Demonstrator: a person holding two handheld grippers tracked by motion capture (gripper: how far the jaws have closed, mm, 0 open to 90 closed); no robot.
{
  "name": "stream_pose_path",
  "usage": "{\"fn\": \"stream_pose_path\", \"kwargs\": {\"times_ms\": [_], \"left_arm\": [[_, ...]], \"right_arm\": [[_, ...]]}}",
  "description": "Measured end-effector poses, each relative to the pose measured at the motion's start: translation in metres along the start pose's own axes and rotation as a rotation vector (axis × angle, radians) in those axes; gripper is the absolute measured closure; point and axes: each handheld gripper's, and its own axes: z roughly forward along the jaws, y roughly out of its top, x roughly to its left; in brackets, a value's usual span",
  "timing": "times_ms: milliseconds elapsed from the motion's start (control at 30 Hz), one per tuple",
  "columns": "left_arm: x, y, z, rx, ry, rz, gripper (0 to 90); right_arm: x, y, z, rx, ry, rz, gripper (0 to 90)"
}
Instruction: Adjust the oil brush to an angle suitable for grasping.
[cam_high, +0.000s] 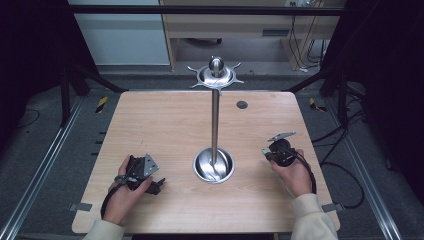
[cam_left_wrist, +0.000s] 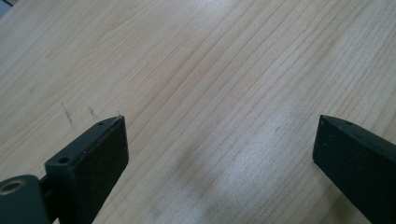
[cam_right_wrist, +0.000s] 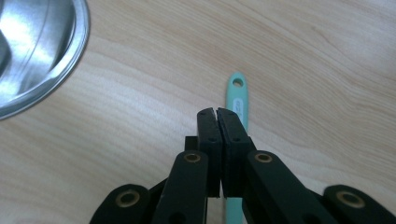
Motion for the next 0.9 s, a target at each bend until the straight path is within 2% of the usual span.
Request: {"fn": "stream_pose_path", "kwargs": {"times_ms": [133,333,367,533,633,667,700,800,900], "left_arm": [[0.001,-0.002,-0.001,-0.001,0.004,-0.01,3.1],[0.001,-0.001,-0.002,-0.004,0.006,-0.006,3.1],[0.001,-0.001,-0.002,-0.004,0.006,-0.006,3.1],[0.001,-0.001,-0.002,-0.005,0.004,-0.009,3.1],[0.001,-0.001,-0.002,-0.005,0.004,-0.01,3.1],[0.001,-0.001,-0.002,-0.006,0.004,-0.009,3.1],[0.001,-0.001,-0.002,-0.005,0.003,-0.009,3.1],[0.001,-0.001,-0.001,-0.004,0.002,-0.009,3.1],[0.001,-0.001,-0.001,-0.007,0.003,-0.011,3.1]], "right_arm": [[-0.001,0.002,-0.012,0.071,0.007,0.002,83.9],[-0.006,-0.002,-0.021,0.172,-0.019,-0.017,78.2],[-0.007,-0.003,-0.021,0.188,-0.02,-0.007,77.3],[-0.013,-0.007,-0.018,0.249,-0.007,0.004,71.6],[-0.013,-0.007,-0.015,0.27,-0.001,0.024,71.0],[-0.015,-0.008,-0.014,0.271,0.001,0.009,70.6],[-0.015,-0.008,-0.012,0.288,0.008,0.031,69.4],[-0.017,-0.009,-0.008,0.315,0.008,0.042,67.7],[-0.017,-0.01,-0.006,0.328,0.012,0.042,68.7]]}}
